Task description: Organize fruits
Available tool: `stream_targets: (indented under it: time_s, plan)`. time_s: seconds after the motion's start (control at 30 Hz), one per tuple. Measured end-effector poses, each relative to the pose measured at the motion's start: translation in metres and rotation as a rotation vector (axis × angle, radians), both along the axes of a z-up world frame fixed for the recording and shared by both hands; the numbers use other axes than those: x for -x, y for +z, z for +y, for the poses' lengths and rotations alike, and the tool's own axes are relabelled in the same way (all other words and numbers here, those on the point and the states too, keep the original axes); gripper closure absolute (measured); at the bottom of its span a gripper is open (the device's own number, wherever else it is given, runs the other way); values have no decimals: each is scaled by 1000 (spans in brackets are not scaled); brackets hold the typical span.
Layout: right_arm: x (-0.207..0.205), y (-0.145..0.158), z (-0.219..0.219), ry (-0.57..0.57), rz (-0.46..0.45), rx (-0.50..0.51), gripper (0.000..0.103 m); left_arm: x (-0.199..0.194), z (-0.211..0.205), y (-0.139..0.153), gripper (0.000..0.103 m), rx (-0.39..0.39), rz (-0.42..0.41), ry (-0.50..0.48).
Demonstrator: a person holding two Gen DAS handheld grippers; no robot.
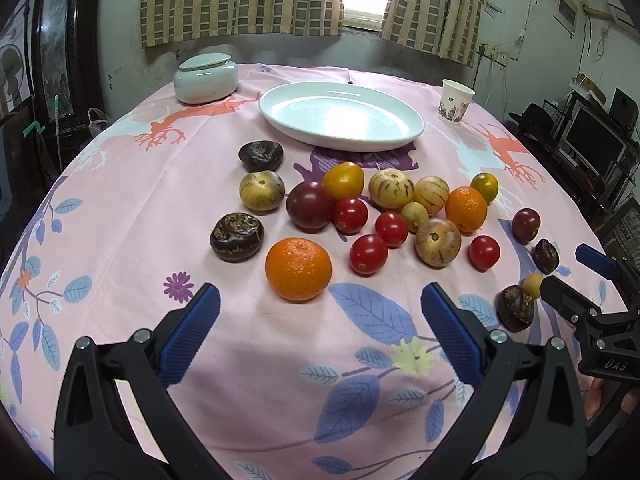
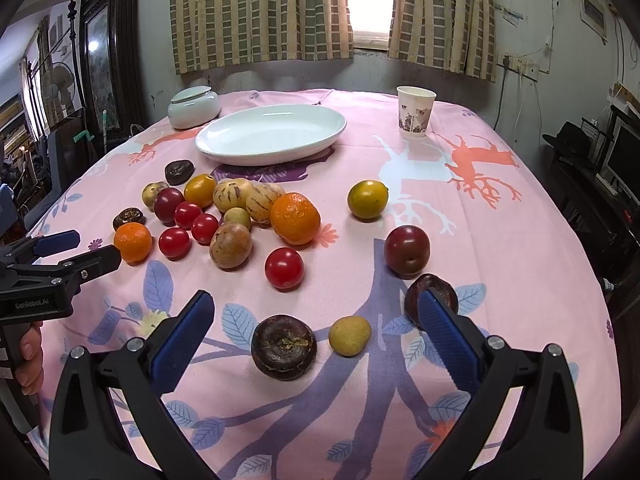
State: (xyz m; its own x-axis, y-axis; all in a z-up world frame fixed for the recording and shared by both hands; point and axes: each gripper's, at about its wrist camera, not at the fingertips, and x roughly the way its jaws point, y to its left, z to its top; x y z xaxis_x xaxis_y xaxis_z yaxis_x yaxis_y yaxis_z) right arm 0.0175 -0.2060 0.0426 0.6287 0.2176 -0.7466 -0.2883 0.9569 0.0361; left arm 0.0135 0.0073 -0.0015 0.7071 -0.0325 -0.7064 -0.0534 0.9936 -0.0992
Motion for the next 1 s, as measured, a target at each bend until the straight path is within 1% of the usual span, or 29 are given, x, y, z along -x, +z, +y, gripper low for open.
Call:
stream_targets:
  time_s: [1.0]
  plan:
    - [0,-1,1,2,3,6,1,-1,2,1,2,-7,1,-1]
